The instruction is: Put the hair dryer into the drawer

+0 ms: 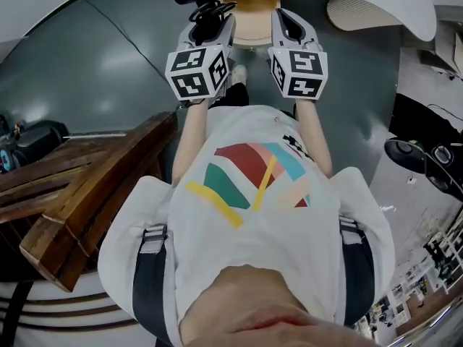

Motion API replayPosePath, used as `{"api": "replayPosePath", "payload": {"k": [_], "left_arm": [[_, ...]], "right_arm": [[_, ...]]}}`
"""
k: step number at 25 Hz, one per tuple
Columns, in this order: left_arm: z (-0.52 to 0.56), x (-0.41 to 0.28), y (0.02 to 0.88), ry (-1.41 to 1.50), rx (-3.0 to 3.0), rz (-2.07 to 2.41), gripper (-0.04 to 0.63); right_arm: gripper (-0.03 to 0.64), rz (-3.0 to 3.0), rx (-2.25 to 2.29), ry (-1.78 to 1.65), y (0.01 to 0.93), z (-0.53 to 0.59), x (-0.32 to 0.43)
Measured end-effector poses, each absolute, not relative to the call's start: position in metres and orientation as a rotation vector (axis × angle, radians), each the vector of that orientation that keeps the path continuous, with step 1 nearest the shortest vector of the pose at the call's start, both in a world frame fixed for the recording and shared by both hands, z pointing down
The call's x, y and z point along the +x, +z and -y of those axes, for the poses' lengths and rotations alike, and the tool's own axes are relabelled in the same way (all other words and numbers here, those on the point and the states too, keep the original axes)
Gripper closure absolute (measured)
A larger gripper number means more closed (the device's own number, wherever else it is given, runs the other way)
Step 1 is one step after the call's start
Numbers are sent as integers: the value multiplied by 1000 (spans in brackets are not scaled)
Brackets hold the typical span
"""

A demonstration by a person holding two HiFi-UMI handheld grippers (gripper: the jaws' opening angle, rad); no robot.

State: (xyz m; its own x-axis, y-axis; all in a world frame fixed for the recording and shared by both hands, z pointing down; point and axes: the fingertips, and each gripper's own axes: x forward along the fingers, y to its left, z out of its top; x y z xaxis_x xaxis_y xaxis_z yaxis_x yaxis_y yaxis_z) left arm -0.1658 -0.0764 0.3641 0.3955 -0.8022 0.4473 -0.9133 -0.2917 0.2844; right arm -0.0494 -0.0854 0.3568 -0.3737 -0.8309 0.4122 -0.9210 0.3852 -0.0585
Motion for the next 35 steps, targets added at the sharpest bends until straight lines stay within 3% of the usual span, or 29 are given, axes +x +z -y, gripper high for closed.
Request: {"api": "replayPosePath", "payload": {"k": [11, 35], "left_arm": [[134, -164, 371, 330, 2163, 1442, 397], [127, -126, 400, 425, 2035, 1505, 397]], "right_arm": [[606, 2314, 1559, 436, 364, 144, -49], [606, 2426, 1379, 465, 373, 166, -36]]}}
